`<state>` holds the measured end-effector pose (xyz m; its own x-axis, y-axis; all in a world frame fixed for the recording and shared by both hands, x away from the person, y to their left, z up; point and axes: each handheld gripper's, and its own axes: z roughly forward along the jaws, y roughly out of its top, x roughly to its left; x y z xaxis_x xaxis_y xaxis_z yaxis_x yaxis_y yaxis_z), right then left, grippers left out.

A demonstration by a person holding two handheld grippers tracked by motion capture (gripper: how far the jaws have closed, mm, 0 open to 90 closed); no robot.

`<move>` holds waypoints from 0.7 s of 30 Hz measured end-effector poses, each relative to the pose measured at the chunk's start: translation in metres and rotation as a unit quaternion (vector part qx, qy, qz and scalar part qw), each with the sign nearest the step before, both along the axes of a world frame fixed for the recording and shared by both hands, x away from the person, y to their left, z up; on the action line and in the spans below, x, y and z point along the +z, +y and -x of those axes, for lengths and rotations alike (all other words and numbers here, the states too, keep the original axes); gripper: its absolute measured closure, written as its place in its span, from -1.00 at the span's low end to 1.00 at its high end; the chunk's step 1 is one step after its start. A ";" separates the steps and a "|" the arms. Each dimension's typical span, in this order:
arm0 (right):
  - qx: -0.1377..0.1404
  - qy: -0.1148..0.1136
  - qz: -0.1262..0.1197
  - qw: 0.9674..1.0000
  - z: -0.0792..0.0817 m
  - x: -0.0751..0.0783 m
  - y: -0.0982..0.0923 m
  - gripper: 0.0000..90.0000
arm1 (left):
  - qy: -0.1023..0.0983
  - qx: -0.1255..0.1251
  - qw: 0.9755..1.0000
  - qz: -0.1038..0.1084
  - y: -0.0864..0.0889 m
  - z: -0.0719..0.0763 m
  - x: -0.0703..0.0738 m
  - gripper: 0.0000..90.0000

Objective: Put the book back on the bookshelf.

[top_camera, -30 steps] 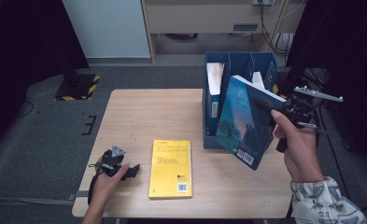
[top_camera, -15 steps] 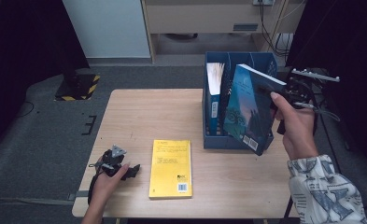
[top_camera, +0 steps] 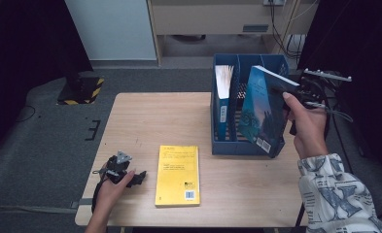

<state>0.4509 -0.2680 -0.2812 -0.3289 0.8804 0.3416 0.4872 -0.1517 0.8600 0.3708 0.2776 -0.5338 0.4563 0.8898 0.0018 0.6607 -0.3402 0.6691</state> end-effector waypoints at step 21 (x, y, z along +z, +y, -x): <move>-0.019 0.008 0.017 1.000 -0.022 -0.004 0.018 0.61 | 0.000 -0.002 1.000 0.000 0.000 0.000 0.000 -1.00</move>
<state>0.4724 -0.2495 -0.2857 -0.2909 0.9032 0.3156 0.4947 -0.1403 0.8577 0.3710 0.2777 -0.5338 0.4593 0.8883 0.0020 0.6595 -0.3425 0.6692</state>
